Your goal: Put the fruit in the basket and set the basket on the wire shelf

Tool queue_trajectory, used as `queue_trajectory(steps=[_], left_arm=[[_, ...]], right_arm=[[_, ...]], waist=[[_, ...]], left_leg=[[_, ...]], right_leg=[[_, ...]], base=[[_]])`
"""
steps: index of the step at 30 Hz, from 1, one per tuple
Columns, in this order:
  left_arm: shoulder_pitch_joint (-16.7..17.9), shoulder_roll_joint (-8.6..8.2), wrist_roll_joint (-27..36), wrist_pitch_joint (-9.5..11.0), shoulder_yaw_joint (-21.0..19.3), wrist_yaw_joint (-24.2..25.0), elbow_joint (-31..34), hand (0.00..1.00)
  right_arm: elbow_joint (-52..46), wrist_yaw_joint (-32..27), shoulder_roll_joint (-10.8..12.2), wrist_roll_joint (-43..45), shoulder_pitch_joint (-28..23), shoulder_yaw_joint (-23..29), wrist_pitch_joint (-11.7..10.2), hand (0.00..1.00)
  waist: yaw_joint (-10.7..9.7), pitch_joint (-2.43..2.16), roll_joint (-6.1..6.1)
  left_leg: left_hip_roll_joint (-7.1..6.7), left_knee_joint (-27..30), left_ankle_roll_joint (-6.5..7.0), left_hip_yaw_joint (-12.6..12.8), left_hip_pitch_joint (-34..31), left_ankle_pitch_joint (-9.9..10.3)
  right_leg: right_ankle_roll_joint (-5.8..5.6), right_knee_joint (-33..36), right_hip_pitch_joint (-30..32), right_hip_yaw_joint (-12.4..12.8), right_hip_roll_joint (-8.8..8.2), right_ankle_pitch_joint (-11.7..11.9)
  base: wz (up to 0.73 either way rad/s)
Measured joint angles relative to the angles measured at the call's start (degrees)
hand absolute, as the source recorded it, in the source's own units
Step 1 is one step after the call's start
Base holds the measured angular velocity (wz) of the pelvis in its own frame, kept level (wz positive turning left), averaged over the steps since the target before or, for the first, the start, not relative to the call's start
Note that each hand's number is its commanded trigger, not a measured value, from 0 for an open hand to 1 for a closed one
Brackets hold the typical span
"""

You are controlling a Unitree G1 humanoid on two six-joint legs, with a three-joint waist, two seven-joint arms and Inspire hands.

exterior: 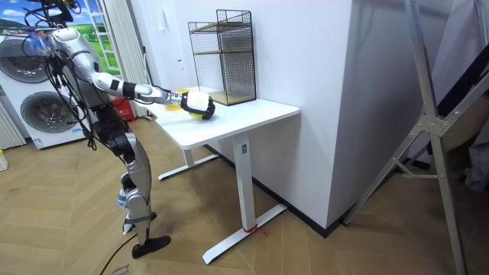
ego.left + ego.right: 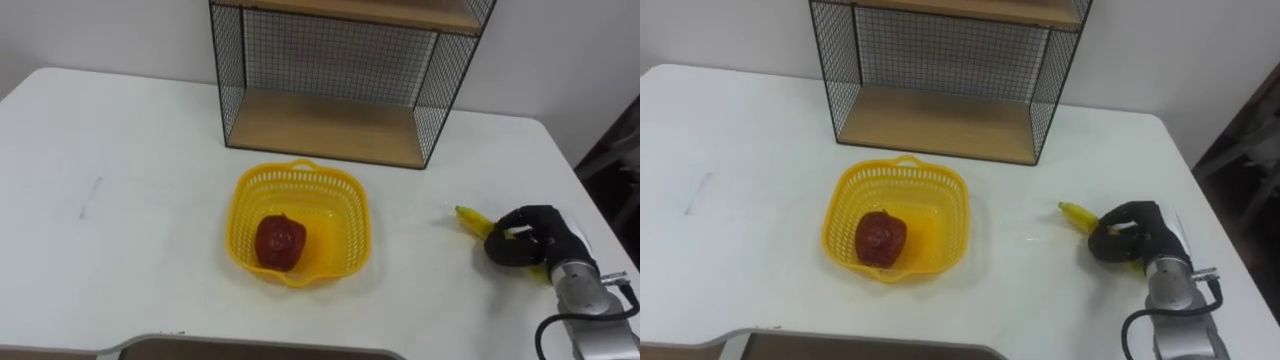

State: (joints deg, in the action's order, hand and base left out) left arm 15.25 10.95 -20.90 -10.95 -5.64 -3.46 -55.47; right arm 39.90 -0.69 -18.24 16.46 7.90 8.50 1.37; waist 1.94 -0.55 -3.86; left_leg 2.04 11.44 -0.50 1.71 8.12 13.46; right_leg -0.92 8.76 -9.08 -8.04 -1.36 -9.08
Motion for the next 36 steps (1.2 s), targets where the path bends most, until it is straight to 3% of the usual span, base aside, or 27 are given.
queue_trajectory(steps=[8, 13, 19, 24, 32, 36], left_arm=[[-0.4, 0.0, 0.6, 0.1, 0.3, 0.0, -1.5, 0.0], [-0.7, -0.14, 0.1, 0.1, 1.4, 0.0, -1.4, 0.0], [-1.2, -0.12, 0.1, 1.0, 2.3, -0.7, -1.3, 0.0], [-1.0, -0.32, 0.1, 2.3, 2.5, -1.4, 0.4, 0.0], [0.3, -1.58, 0.0, 2.3, 2.5, -2.9, -0.3, 0.0], [0.1, -2.11, 0.0, 2.5, 2.5, -3.4, -1.5, 0.0]], right_arm=[[-0.3, -0.1, 0.0, -1.2, 0.0, -0.7, 0.3, 1.0], [-6.0, -0.5, 0.2, -5.6, -0.7, -2.4, 3.4, 1.0], [-19.2, 0.1, 2.6, -16.4, -4.3, -4.7, 4.4, 1.0], [-26.8, 0.0, 3.1, -21.1, -4.5, -5.2, 4.0, 1.0], [-35.8, 0.1, 3.6, -31.4, -4.8, -5.4, 3.7, 1.0], [-38.9, 1.0, 3.6, -32.3, -4.8, -5.5, 3.6, 1.0]], waist=[[0.0, 0.08, -0.07], [0.2, 0.05, 0.1], [-0.3, 0.83, 1.0], [-0.1, 0.71, 1.18], [-0.1, 0.31, 1.89], [0.0, 0.15, 2.27]], left_leg=[[0.06, 0.0, -0.08, 0.1, 0.0, 0.1], [0.2, 0.0, -0.1, 1.0, -1.3, 0.0], [0.25, 0.2, -0.08, 1.2, -2.1, 0.0], [0.28, 0.2, -0.08, 1.1, -2.5, 0.0], [0.29, 0.3, -0.08, 1.2, -2.4, 0.0], [0.29, 0.3, -0.08, 1.2, -2.4, 0.0]], right_leg=[[0.01, 0.1, 0.1, 0.3, 0.08, 0.0], [0.12, 0.1, 1.9, 1.3, 0.27, 0.1], [0.17, 0.9, 3.4, 2.2, 0.4, 0.1], [0.16, 0.9, 3.7, 2.0, 0.41, 0.1], [0.17, 1.0, 3.6, 1.8, 0.36, 0.1], [0.19, 1.1, 3.5, 1.8, 0.32, 0.1]], base=[[0.0], [-0.11], [-0.06], [0.02], [0.0], [0.0]])
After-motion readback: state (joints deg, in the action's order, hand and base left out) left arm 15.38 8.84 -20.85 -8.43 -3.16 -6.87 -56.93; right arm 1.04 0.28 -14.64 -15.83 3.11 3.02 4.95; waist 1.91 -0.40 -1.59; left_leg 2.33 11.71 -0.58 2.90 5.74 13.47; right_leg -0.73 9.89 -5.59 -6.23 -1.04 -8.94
